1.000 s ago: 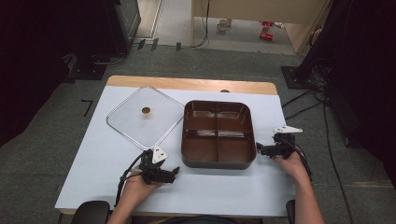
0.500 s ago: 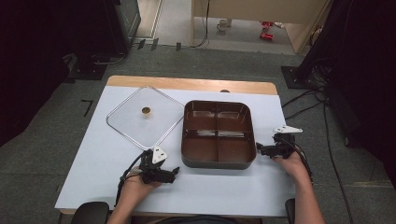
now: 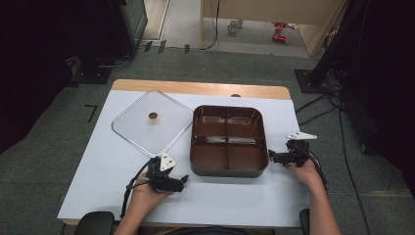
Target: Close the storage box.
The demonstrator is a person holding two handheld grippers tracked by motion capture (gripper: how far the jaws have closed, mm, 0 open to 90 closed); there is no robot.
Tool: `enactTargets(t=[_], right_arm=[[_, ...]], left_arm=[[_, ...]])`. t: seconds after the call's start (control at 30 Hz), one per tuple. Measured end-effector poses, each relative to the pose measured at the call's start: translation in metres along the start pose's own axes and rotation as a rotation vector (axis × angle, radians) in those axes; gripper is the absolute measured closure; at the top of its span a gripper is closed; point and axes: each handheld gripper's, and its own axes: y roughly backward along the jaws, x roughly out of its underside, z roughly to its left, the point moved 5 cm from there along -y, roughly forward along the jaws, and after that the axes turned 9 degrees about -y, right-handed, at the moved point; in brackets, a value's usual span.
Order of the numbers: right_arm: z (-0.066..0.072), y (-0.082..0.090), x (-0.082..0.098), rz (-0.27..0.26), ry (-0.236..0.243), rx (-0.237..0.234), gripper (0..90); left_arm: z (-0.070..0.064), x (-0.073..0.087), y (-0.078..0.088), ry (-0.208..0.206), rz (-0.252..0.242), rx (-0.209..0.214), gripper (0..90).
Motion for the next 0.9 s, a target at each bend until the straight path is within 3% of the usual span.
enactTargets(t=[0.03, 0.17, 0.2, 0.23, 0.33, 0.53, 0.63, 0.67, 0.7, 0.77, 0.9], right_arm=[[0.0, 0.0, 0.0, 0.0, 0.0, 0.0, 0.0], [0.0, 0.0, 0.0, 0.0, 0.0, 0.0, 0.0], [0.0, 0.0, 0.0, 0.0, 0.0, 0.0, 0.0], [0.0, 0.0, 0.0, 0.0, -0.001, 0.0, 0.0], [0.0, 0.0, 0.0, 0.0, -0.001, 0.0, 0.0], [0.0, 0.0, 0.0, 0.0, 0.0, 0.0, 0.0], [0.0, 0.0, 0.0, 0.0, 0.0, 0.0, 0.0], [0.0, 0.0, 0.0, 0.0, 0.0, 0.0, 0.0], [0.0, 0.0, 0.0, 0.0, 0.0, 0.0, 0.0], [0.0, 0.0, 0.0, 0.0, 0.0, 0.0, 0.0], [0.0, 0.0, 0.0, 0.0, 0.0, 0.0, 0.0]], left_arm=[[0.001, -0.002, 0.0, -0.001, 0.026, 0.011, 6.9], [0.004, -0.004, 0.002, -0.003, 0.052, 0.02, 9.9], [0.005, -0.004, 0.004, -0.006, 0.055, 0.026, 14.1], [0.006, -0.006, 0.007, 0.014, 0.06, 0.059, 19.2], [0.006, -0.01, 0.01, 0.015, 0.049, 0.085, 24.7], [0.011, -0.022, 0.018, 0.01, 0.04, 0.132, 26.4], [0.015, -0.026, 0.019, 0.05, 0.021, 0.205, 29.3], [0.017, -0.028, 0.019, 0.052, 0.016, 0.206, 28.9], [0.023, -0.029, 0.02, 0.038, 0.021, 0.175, 28.1], [0.029, -0.032, 0.02, 0.052, 0.019, 0.16, 27.3], [0.035, -0.037, 0.02, 0.04, 0.021, 0.136, 27.0]])
